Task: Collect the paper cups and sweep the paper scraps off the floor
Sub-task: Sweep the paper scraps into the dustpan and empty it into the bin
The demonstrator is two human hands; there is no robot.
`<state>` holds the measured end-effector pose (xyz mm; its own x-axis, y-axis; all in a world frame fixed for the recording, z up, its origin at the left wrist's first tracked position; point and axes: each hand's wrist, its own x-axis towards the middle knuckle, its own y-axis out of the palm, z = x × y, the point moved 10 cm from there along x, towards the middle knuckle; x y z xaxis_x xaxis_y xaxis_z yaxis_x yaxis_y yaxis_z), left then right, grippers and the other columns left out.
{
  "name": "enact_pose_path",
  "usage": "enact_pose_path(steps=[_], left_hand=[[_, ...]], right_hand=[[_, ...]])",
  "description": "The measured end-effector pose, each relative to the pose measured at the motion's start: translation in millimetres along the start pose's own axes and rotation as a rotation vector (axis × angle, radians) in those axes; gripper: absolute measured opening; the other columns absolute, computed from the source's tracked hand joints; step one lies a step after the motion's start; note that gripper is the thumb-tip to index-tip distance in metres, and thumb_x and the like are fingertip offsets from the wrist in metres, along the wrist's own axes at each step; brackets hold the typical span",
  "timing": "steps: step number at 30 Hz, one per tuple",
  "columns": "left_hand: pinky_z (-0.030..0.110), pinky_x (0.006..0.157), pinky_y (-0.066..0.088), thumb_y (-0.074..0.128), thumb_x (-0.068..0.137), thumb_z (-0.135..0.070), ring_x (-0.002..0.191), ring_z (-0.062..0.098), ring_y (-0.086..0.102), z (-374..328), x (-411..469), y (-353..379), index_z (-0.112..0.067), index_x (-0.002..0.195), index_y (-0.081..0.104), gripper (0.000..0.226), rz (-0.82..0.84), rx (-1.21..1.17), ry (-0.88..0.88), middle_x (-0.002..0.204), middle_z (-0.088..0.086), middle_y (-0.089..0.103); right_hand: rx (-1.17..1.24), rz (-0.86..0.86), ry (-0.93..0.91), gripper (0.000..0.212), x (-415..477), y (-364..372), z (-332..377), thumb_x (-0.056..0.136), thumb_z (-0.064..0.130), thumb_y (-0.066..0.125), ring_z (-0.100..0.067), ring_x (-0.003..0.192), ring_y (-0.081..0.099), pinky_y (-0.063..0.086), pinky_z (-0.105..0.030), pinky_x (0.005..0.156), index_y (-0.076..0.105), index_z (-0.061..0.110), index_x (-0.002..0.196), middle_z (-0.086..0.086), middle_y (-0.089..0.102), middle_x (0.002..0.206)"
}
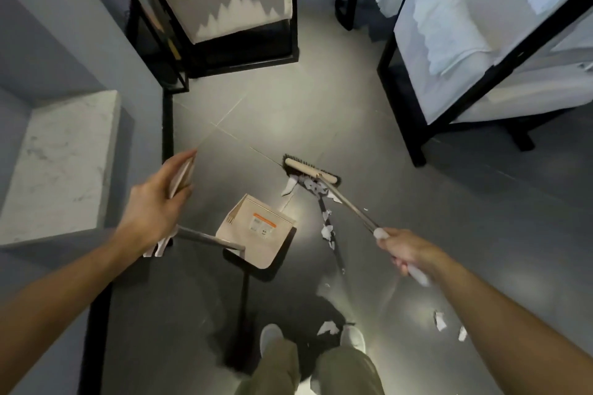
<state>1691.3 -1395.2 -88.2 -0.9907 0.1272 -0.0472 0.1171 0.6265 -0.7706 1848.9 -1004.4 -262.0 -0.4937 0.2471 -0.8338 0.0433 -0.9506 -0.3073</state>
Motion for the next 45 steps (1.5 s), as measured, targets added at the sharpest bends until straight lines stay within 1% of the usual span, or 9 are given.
enact_pose_path(steps=[7, 11, 16, 19, 21, 24, 29, 39, 45], left_hand=[[0.026, 0.07, 0.047, 0.057, 0.092, -0.016, 0.075, 0.007, 0.052, 11.3, -50.7, 2.9, -0.061, 0.128, 0.034, 0.062, -0.063, 0.027, -0.035, 0.116, 0.013, 0.06], [0.029, 0.081, 0.044, 0.059, 0.091, -0.013, 0.096, 0.011, 0.051, 19.2, -75.7, 5.1, -0.067, 0.123, 0.033, 0.068, -0.095, 0.027, -0.061, 0.118, 0.0, 0.057], [0.022, 0.075, 0.046, 0.059, 0.091, -0.015, 0.079, 0.007, 0.059, 33.6, -98.3, 9.8, -0.067, 0.123, 0.034, 0.066, -0.064, 0.055, -0.058, 0.106, -0.002, 0.06], [0.031, 0.094, 0.042, 0.058, 0.092, -0.013, 0.111, 0.016, 0.054, 47.9, -108.7, 14.4, -0.051, 0.134, 0.038, 0.06, -0.011, 0.016, -0.031, 0.129, -0.001, 0.055], [0.024, 0.098, 0.034, 0.057, 0.092, -0.008, 0.12, 0.011, 0.045, 55.9, -114.1, 16.4, -0.05, 0.133, 0.036, 0.063, 0.034, -0.034, 0.023, 0.132, -0.009, 0.048], [0.013, 0.097, 0.031, 0.055, 0.092, -0.004, 0.125, 0.011, 0.045, 73.1, -120.5, 16.2, -0.05, 0.134, 0.034, 0.066, 0.102, -0.062, 0.051, 0.138, -0.007, 0.047], [0.04, 0.096, 0.044, 0.051, 0.095, -0.012, 0.125, 0.026, 0.048, 92.5, -125.2, 16.1, -0.058, 0.13, 0.032, 0.061, 0.174, -0.049, 0.063, 0.141, 0.002, 0.046], [0.04, 0.095, 0.044, 0.052, 0.093, -0.009, 0.122, 0.022, 0.05, 119.7, -94.1, 13.3, -0.068, 0.126, 0.024, 0.073, 0.167, -0.029, 0.157, 0.14, 0.003, 0.047], [0.03, 0.098, 0.039, 0.056, 0.092, -0.009, 0.12, 0.008, 0.046, 137.8, -58.7, 10.4, -0.067, 0.129, 0.026, 0.075, 0.169, -0.004, 0.238, 0.139, -0.003, 0.05]], right_hand=[[-0.025, 0.022, 0.083, 0.018, 1.3, -8.9, 16.7, 0.102, 0.016, 0.038, -0.007, 0.043, 0.023, 0.02, -0.011, 0.029, 0.05, 0.019, 0.115, -0.003, 0.036, 0.063], [-0.038, 0.064, 0.176, 0.021, 1.4, 4.8, -4.6, 0.103, 0.018, 0.037, -0.004, 0.031, 0.024, 0.019, -0.01, 0.028, 0.05, 0.016, 0.119, -0.001, 0.033, 0.059], [-0.103, 0.095, 0.238, 0.015, -32.2, 37.9, -41.1, 0.103, 0.017, 0.036, -0.005, 0.034, 0.022, 0.017, -0.012, 0.031, 0.048, 0.022, 0.11, 0.0, 0.034, 0.054], [-0.042, 0.073, 0.21, 0.01, -59.9, 55.7, -60.1, 0.102, 0.021, 0.042, -0.004, 0.023, 0.021, 0.016, -0.012, 0.029, 0.05, 0.018, 0.108, 0.0, 0.036, 0.046], [-0.028, 0.044, 0.185, 0.012, -80.3, 69.7, -73.0, 0.101, 0.023, 0.046, -0.004, 0.024, 0.025, 0.018, -0.012, 0.028, 0.054, 0.015, 0.104, 0.0, 0.039, 0.047], [0.004, 0.036, 0.169, 0.025, -99.2, 93.7, -95.0, 0.099, 0.024, 0.05, -0.007, 0.043, 0.028, 0.023, -0.016, 0.029, 0.055, 0.014, 0.121, -0.001, 0.04, 0.063], [0.058, 0.009, 0.114, 0.032, -99.1, 107.5, -105.5, 0.098, 0.022, 0.051, -0.007, 0.039, 0.031, 0.027, -0.014, 0.031, 0.053, 0.02, 0.129, -0.001, 0.04, 0.061], [0.278, -0.137, 0.108, 0.011, -85.0, 76.2, -81.4, 0.102, 0.019, 0.043, -0.004, 0.025, 0.028, 0.025, -0.009, 0.03, 0.052, 0.012, 0.104, -0.005, 0.037, 0.057], [0.214, -0.145, 0.229, 0.032, -51.2, 86.9, -102.0, 0.102, 0.022, 0.04, -0.007, 0.026, 0.031, 0.025, -0.012, 0.03, 0.043, 0.009, 0.073, -0.006, 0.037, 0.055]])
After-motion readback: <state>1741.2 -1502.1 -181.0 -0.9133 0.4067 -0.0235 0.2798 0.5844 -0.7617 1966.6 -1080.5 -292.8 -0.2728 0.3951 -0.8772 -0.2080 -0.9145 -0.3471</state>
